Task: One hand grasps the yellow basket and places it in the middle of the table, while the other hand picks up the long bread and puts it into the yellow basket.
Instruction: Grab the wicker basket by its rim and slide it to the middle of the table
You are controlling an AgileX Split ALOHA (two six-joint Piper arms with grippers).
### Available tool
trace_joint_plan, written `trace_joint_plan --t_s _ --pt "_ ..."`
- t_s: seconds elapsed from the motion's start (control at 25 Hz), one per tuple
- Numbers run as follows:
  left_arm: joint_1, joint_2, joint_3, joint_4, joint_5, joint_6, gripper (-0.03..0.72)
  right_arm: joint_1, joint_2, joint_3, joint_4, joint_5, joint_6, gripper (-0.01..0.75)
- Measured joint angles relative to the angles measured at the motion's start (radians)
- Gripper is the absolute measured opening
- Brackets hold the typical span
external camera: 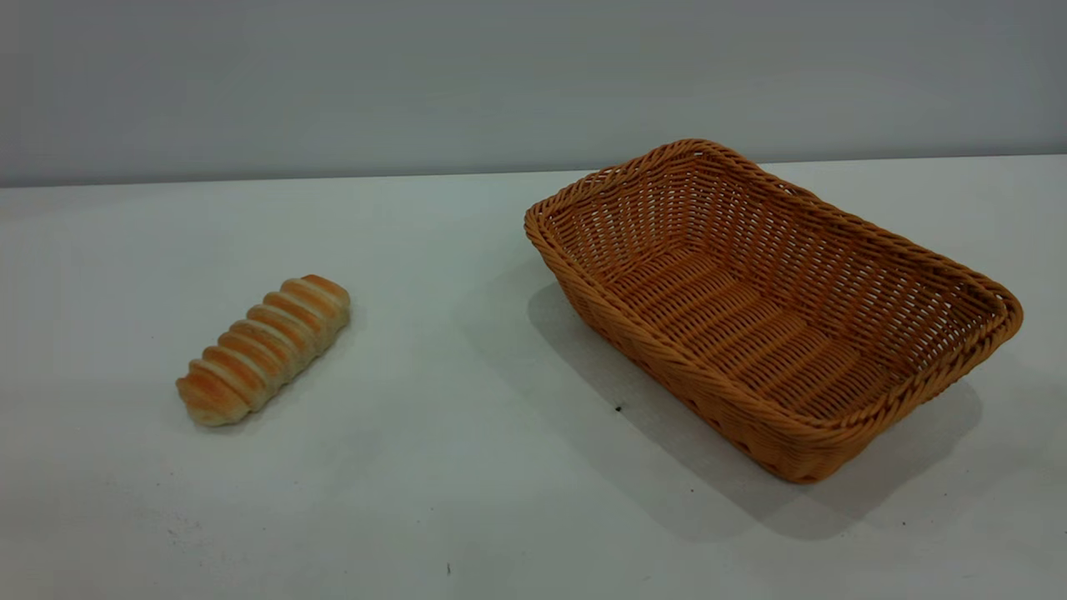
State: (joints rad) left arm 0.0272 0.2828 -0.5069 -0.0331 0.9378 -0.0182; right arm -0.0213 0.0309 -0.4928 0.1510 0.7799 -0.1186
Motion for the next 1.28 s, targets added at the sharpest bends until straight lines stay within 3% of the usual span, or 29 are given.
trace_joint_plan --t_s 0.2,0.52,0.84,1.28 --pt "0.0 0.002 0.0 0.0 0.01 0.0 0.489 0.0 0.082 0.0 0.1 -0.007 0.0 0.559" --pt "0.0 0.142 0.0 0.001 0.02 -0.011 0.489 0.0 0.495 0.0 0.184 -0.029 0.0 0.559" --pt "0.0 0.304 -0.061 0.002 0.013 -0.047 0.489 0.0 0.871 -0.002 0.284 -0.144 0.001 0.559" --pt "0.0 0.268 -0.062 0.006 0.025 -0.051 0.489 0.0 1.401 -0.017 0.488 -0.372 -0.068 0.559"
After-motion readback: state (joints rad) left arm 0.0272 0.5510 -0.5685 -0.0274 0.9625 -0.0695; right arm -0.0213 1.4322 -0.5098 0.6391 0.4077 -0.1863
